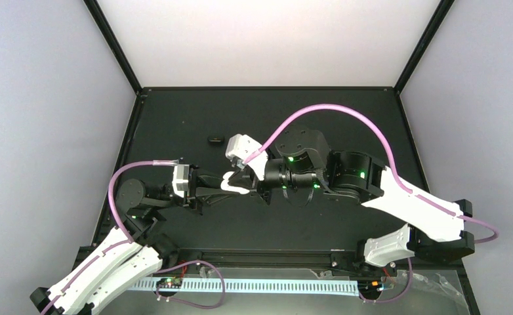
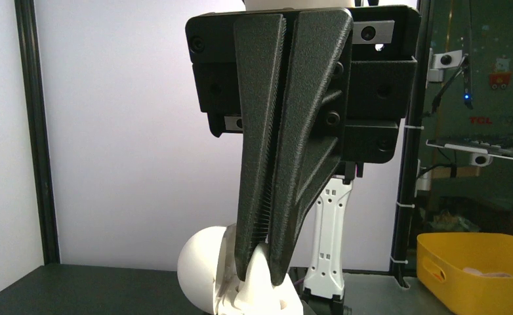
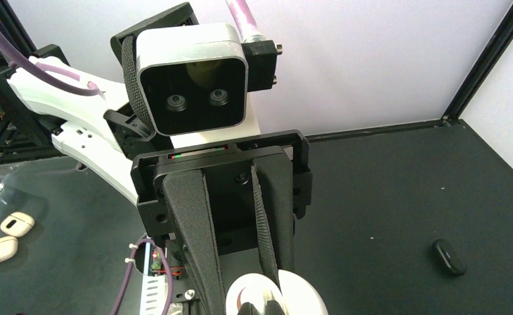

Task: Insert the wireless bluetooth earbuds into the charging case
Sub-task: Adjust the earbud with the charging case.

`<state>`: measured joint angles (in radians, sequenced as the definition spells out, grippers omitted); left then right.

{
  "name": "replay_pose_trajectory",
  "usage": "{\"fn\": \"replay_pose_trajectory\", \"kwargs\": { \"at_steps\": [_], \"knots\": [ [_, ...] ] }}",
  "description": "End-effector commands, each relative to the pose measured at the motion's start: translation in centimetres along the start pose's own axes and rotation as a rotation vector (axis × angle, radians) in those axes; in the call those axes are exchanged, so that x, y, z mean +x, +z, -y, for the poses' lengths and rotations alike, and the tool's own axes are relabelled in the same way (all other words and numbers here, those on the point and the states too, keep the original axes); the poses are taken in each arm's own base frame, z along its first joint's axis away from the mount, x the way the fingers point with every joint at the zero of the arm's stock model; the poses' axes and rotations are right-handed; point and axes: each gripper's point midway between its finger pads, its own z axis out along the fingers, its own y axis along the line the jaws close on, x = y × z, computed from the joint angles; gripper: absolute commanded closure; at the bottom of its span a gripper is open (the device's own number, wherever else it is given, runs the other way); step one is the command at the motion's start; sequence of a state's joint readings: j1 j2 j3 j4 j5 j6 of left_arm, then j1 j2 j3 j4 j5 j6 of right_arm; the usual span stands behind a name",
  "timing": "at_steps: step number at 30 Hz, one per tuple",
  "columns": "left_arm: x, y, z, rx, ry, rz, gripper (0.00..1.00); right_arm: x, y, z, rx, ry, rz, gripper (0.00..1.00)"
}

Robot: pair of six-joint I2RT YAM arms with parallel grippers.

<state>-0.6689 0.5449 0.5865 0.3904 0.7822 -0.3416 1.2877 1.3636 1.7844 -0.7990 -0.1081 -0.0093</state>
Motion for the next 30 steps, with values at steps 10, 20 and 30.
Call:
{"fn": "replay_pose_trajectory", "kwargs": {
  "at_steps": [10, 20, 30],
  "knots": [
    [-3.7, -0.2, 0.7, -0.007, 0.087, 0.118, 0.98, 4.3, 2.7, -1.6, -0.058, -0.024, -0.175, 0.99],
    [-3.4, -0.3, 0.6, -0.017, 0.086, 0.115, 0.98, 3.0, 2.0, -2.0, -0.073, -0.012, -0.129, 0.97],
    [-1.4, -0.1, -0.1, -0.024, 0.063, 0.059, 0.98, -2.6, -2.4, -2.5, -0.103, -0.003, 0.067, 0.65]
  ]
}}
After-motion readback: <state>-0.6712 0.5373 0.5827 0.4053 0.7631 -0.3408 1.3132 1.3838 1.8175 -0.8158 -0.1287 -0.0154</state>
